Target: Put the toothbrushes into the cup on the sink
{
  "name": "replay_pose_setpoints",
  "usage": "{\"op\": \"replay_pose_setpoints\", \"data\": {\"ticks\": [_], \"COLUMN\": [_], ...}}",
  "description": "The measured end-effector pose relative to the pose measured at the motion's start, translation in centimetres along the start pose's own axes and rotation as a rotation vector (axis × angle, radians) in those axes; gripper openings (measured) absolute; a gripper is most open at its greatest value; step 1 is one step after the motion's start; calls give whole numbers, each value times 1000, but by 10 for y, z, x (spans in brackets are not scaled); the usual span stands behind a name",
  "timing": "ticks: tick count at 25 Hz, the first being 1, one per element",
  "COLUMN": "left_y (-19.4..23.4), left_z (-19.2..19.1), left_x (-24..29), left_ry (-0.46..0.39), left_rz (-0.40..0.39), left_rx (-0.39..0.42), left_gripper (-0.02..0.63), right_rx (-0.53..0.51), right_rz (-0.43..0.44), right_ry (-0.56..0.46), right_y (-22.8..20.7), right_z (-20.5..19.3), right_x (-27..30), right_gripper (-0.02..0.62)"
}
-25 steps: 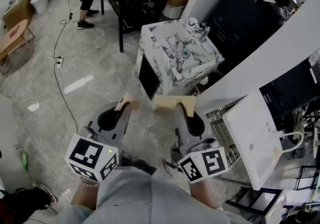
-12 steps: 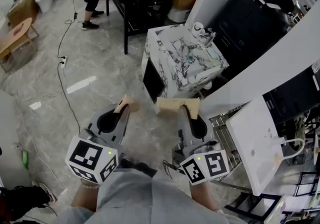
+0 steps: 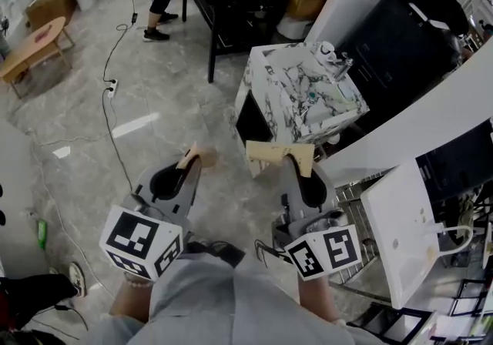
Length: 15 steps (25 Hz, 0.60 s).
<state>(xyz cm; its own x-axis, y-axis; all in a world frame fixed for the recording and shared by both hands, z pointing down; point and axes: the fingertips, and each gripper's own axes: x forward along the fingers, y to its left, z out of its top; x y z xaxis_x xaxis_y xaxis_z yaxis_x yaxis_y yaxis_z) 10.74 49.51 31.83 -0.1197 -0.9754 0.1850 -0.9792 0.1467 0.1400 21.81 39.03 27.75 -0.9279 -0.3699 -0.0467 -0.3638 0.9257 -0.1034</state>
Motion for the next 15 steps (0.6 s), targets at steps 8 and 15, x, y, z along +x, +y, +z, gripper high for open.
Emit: {"op": "replay_pose_setpoints", "data": {"ticks": [8, 15], "left_y": [30, 44], "left_z": [-2, -1], "left_x": [-28, -31], "left_ry": [-16, -23], "left_rz": [30, 50], "left_rx": [-6, -12], "left_gripper": [6, 6], "right_rx": [29, 28], "right_rz": [22, 30], "right_ry": [5, 12], "right_y": [35, 40], "right_z": [-9, -11], "right_x": [14, 22], "right_gripper": [43, 43]}}
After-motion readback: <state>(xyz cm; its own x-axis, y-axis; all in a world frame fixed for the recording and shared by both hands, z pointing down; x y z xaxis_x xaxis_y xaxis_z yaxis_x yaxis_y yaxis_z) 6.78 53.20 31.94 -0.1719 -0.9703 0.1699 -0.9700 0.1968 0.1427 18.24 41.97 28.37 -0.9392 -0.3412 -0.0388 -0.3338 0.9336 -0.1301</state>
